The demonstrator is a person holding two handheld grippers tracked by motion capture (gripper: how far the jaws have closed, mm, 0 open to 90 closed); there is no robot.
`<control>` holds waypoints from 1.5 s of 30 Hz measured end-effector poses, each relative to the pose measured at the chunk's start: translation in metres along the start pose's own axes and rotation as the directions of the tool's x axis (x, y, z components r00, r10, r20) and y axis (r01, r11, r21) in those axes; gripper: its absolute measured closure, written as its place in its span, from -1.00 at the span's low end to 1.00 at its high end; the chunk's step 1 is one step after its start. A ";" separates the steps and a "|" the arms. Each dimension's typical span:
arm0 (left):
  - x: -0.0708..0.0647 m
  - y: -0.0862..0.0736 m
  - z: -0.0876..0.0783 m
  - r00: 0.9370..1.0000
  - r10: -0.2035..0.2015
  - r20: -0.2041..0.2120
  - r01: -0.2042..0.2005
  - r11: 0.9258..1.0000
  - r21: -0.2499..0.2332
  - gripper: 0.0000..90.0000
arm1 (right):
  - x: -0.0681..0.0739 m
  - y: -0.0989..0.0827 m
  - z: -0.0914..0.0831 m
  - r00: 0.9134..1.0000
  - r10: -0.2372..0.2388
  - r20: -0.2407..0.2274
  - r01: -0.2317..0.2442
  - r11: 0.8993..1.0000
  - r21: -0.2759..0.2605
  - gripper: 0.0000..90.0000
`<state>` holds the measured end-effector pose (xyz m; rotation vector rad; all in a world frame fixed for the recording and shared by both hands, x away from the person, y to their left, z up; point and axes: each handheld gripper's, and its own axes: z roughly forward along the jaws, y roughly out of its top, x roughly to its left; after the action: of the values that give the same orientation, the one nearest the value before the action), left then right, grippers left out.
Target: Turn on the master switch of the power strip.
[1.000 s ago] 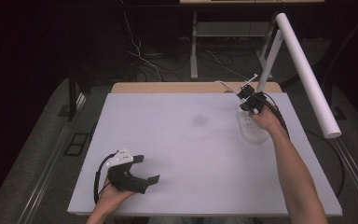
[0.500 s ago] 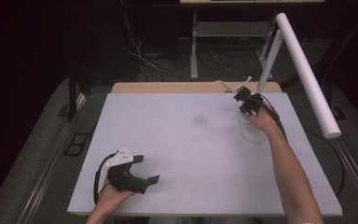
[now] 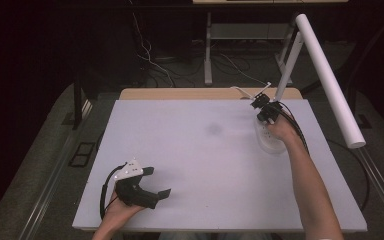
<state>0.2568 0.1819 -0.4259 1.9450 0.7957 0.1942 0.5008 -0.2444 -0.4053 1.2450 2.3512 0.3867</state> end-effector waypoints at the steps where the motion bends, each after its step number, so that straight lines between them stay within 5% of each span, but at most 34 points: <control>1: 0.000 0.000 0.000 1.000 0.000 0.000 0.000 1.000 -0.001 -1.00 | 0.000 -0.001 0.000 1.000 0.006 -0.001 -0.006 1.000 -0.004 1.00; 11: 0.001 -0.001 -0.001 1.000 -0.003 -0.006 0.003 1.000 0.003 -1.00 | -0.005 -0.008 0.001 0.998 0.046 -0.035 -0.047 0.998 -0.036 1.00; 25: 0.003 -0.001 0.001 1.000 -0.007 -0.002 0.007 1.000 0.008 -1.00 | 0.003 -0.003 -0.004 1.000 -0.014 -0.003 0.014 1.000 -0.028 0.99; 45: 0.002 0.000 0.001 1.000 -0.013 0.003 0.013 1.000 -0.001 -1.00 | 0.014 0.000 -0.041 0.999 0.000 -0.033 -0.003 0.995 -0.104 0.99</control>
<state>0.2583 0.1826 -0.4269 1.9384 0.8066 0.1838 0.4727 -0.2338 -0.3733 1.2007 2.3259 0.5268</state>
